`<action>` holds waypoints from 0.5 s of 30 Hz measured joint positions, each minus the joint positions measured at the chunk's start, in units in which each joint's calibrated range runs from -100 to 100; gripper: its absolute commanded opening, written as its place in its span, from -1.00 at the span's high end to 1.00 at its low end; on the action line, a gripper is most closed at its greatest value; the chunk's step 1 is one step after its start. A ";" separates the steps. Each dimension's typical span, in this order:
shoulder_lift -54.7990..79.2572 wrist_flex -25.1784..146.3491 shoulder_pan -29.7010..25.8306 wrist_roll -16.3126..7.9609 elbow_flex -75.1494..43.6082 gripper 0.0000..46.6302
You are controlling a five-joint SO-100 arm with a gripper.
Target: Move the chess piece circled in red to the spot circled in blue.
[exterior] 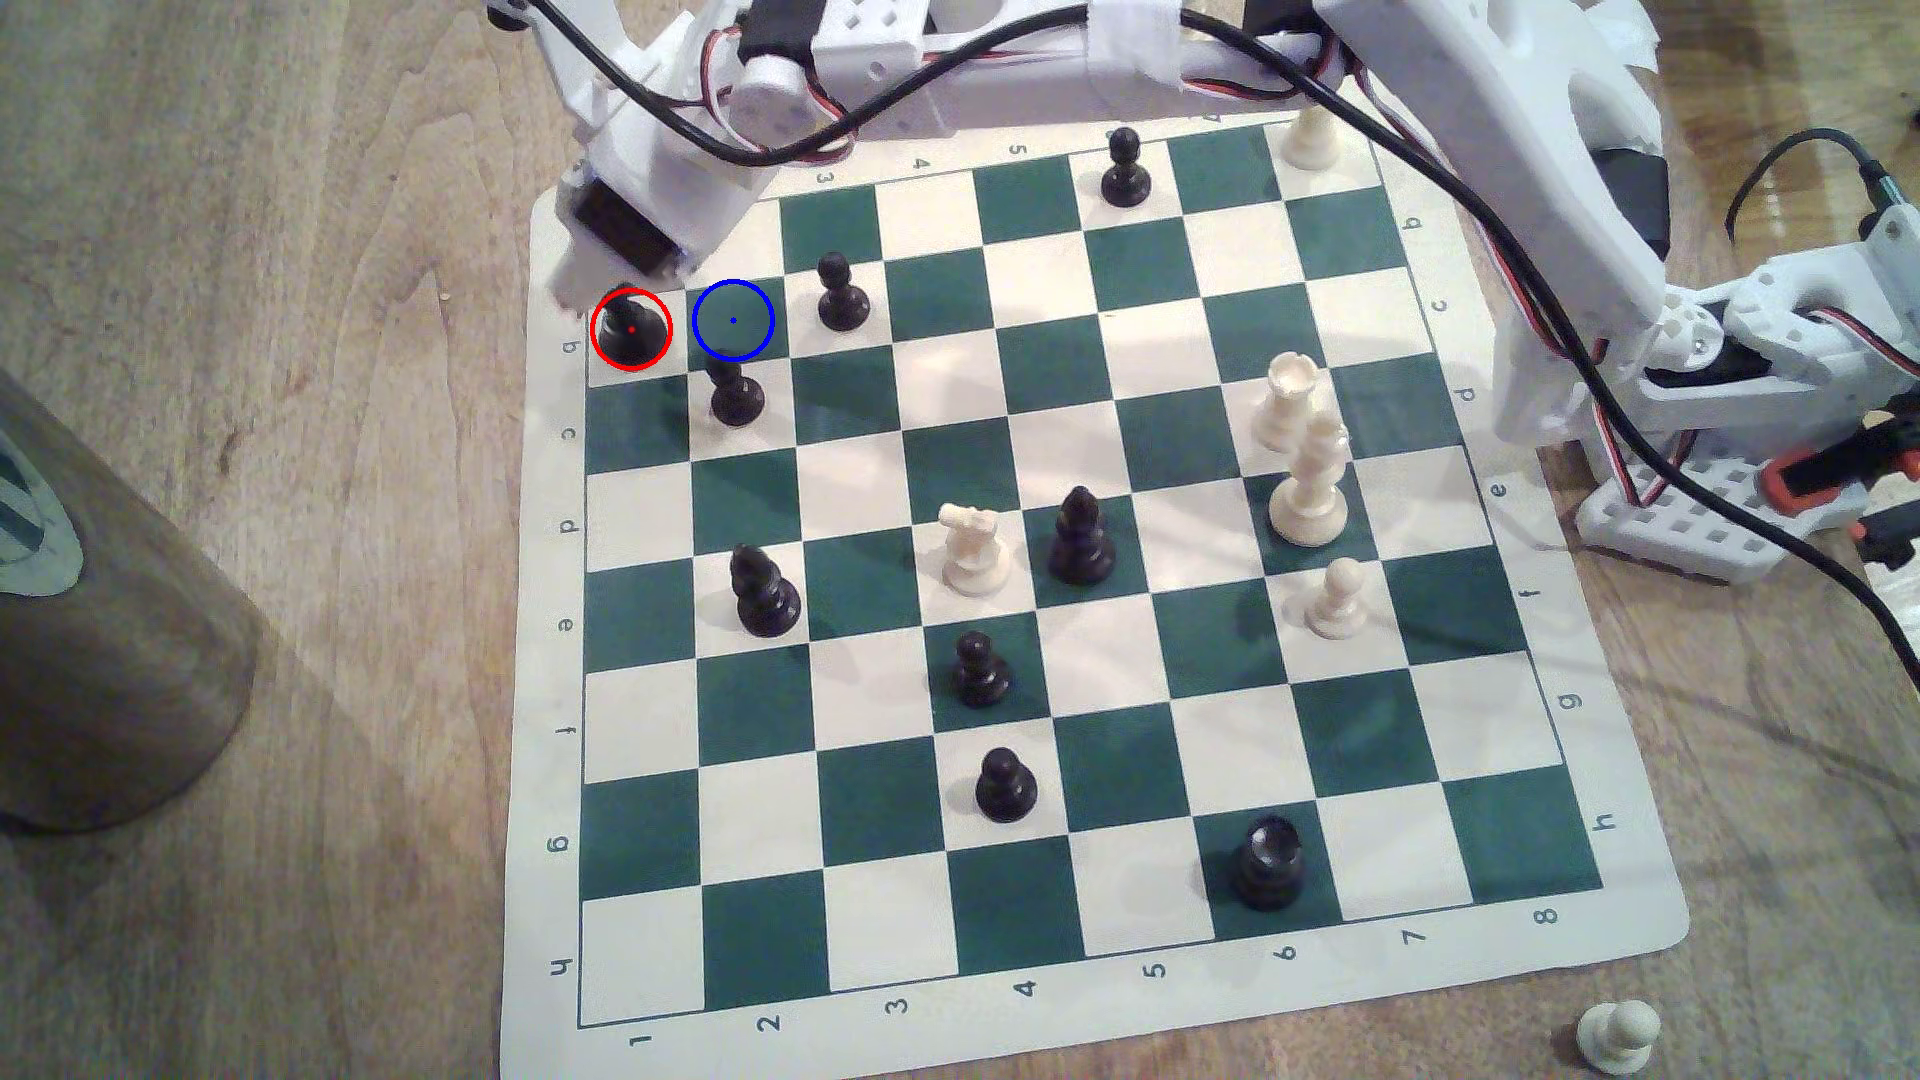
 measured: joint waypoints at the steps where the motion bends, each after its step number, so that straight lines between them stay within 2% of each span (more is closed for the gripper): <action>1: 0.00 0.00 0.00 0.00 0.00 0.99; 10: 0.00 0.64 0.00 0.00 -0.09 0.99; 15: 0.00 4.78 0.00 0.00 -4.97 0.99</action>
